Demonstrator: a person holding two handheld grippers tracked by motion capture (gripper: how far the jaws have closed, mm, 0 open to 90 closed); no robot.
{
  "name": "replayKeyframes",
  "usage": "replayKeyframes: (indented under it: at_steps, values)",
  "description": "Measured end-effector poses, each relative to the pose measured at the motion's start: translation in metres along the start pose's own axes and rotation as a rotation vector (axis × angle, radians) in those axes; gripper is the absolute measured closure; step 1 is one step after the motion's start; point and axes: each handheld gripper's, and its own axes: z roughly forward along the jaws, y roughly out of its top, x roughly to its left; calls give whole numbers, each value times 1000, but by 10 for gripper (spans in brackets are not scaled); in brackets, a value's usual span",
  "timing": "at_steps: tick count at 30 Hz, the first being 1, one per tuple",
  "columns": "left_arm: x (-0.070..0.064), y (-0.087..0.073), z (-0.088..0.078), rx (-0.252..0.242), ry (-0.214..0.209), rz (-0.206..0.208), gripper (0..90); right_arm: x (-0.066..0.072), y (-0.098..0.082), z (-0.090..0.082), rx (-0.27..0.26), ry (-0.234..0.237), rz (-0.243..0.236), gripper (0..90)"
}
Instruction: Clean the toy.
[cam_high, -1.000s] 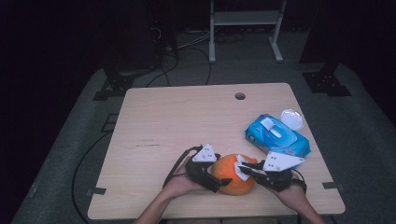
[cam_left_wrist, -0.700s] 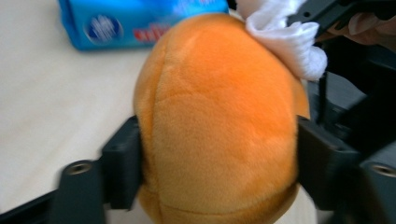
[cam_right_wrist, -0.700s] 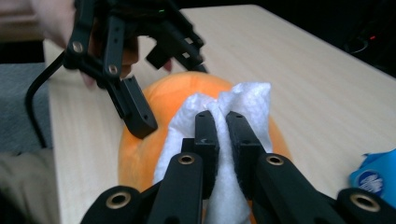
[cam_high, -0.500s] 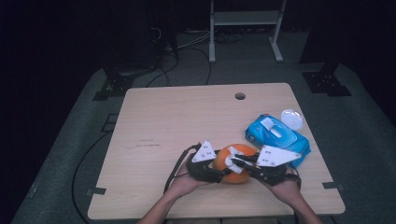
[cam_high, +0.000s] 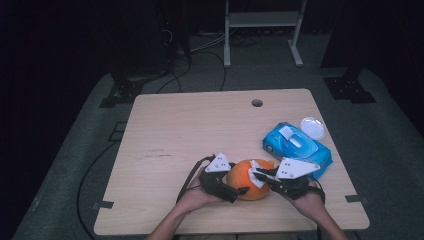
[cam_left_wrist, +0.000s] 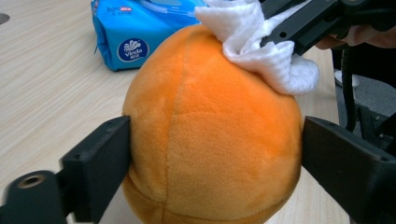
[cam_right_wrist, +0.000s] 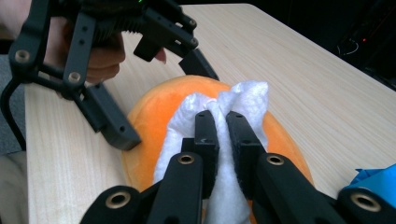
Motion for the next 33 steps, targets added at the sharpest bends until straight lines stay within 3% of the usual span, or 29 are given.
replayKeyframes:
  at_steps: [2,4,7,9,11,15,18,20,23,25,26,28,33]
  values:
    - [-2,-2,1,-11,23,5,212,0,2,1,0,-13,2,833]
    - [-5,-3,3,-5,40,23,226,6,7,5,-6,-10,-12,832]
    - [-10,-1,4,9,53,66,229,19,15,16,-31,42,-17,832]
    - [-9,-3,4,15,62,75,230,27,20,25,-16,32,-58,832]
    - [-7,-6,2,13,59,69,243,25,21,26,-14,20,-47,833]
    - [-6,-8,1,4,42,56,244,5,13,11,-29,-51,28,832]
    - [-6,-7,2,-7,24,64,243,-8,-3,-3,-38,-62,94,832]
    - [-9,-5,4,-10,26,74,246,-9,-9,-10,-42,-70,112,832]
    - [-17,-2,7,-1,48,118,255,0,-5,-9,-53,-50,97,831]
    - [-20,-2,10,9,55,144,255,7,0,-1,-83,8,88,830]
    - [-20,-2,10,13,59,151,255,12,3,5,-79,12,70,830]
    - [-19,-5,9,7,65,153,257,14,8,11,-73,6,44,829]
    - [-13,-9,5,-6,57,123,267,-4,0,0,-61,-87,87,830]
